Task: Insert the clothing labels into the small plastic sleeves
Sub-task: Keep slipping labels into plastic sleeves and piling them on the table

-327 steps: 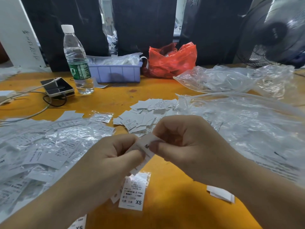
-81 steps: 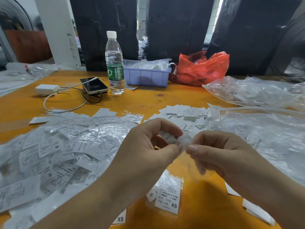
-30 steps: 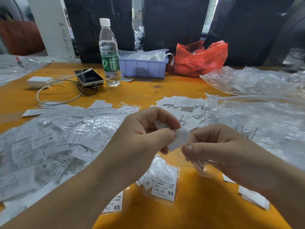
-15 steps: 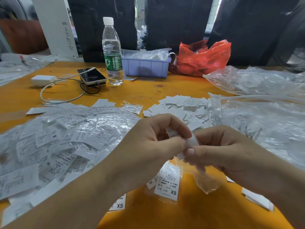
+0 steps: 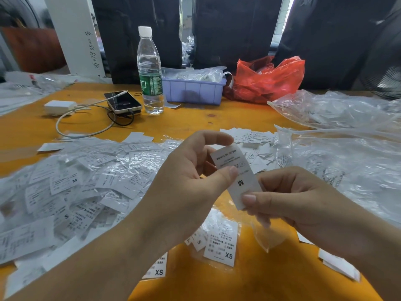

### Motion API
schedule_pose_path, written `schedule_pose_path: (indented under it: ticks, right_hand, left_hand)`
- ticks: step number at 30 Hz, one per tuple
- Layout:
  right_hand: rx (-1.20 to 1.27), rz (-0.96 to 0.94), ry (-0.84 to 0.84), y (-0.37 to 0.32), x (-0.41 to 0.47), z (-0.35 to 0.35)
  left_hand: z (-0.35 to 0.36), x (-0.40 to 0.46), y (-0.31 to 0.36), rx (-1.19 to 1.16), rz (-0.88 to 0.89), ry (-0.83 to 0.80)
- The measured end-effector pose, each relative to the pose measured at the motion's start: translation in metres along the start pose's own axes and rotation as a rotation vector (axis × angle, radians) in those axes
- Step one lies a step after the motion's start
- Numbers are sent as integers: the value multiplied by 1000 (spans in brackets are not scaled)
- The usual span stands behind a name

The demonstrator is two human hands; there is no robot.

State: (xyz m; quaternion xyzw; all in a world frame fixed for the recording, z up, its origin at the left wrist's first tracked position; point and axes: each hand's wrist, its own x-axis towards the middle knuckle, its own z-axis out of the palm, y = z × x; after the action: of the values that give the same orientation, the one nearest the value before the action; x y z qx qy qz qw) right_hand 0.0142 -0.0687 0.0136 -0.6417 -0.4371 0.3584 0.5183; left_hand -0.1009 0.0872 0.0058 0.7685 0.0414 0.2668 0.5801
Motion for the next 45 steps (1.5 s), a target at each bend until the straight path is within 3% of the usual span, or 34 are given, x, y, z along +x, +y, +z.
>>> schedule_pose_path:
  ticks: [10,35,45]
  right_hand:
    - [21,-42,51,0,1,1]
    - [58,-64,141,-4,1,1]
    - [111,-71,171,-8,0,4]
  left_hand:
    - [6,-3,1,10,-17,-106]
    - [5,-9,11,111,71,14]
    - [6,-10,10,132,50,-48]
